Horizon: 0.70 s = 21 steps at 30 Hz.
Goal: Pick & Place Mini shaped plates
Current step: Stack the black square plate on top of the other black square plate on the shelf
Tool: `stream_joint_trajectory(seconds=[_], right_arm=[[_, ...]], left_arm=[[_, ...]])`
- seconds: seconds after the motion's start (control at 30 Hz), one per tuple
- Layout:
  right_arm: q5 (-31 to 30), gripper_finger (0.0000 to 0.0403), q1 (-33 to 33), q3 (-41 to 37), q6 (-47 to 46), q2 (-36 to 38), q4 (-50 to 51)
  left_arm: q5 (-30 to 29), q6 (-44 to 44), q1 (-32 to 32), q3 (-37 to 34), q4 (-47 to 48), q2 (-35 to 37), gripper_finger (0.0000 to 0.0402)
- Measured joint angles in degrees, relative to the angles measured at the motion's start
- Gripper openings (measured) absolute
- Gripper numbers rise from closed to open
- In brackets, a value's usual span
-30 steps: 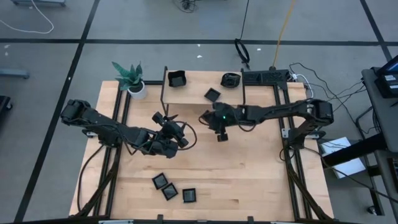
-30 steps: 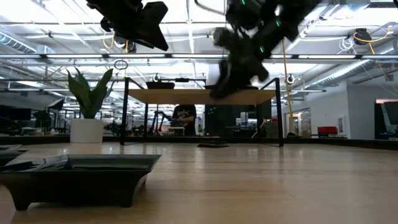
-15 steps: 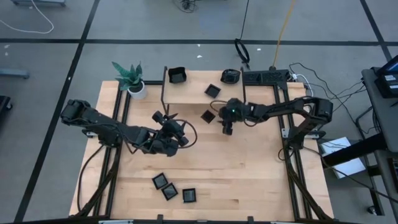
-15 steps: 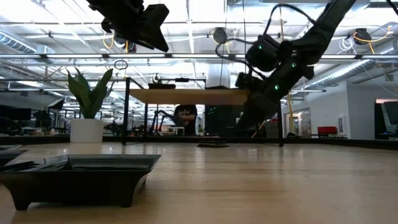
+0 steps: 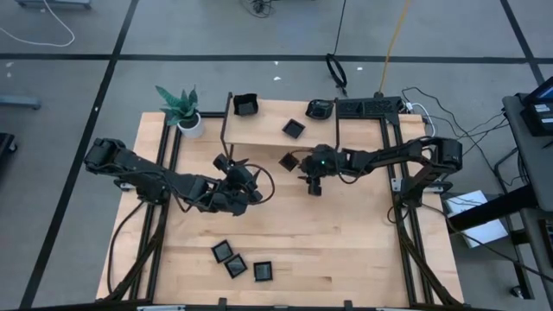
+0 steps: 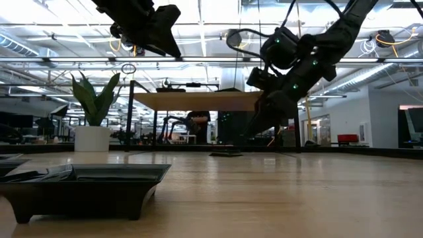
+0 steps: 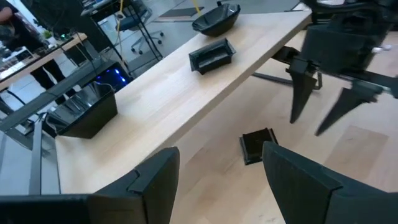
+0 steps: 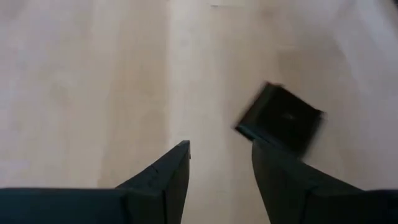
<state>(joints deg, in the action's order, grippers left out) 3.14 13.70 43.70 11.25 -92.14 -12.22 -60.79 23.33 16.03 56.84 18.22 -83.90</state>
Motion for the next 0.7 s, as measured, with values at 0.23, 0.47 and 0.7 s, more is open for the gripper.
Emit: stream_joint_trajectory(seconds=[0.23,0.47,0.7], right_arm=[[3.9,0.0160,-3.2,0.1,-2.1,0.0,0.0],[4.4,0.0160,-9.0,0.2,-3.9,2.1,-1.7],[3.8,0.0160,-17.0,0.2,-2.4,13.0,-4.1]], left_arm=[[0.4,0.5,0.0,0.0,0.0,0.0,0.0232],[7.1,1.3,-1.5,0.0,-1.7,-3.2,0.0232],[11.4,-9.5,-6.0,0.0,-12.7,-10.5,0.0232]])
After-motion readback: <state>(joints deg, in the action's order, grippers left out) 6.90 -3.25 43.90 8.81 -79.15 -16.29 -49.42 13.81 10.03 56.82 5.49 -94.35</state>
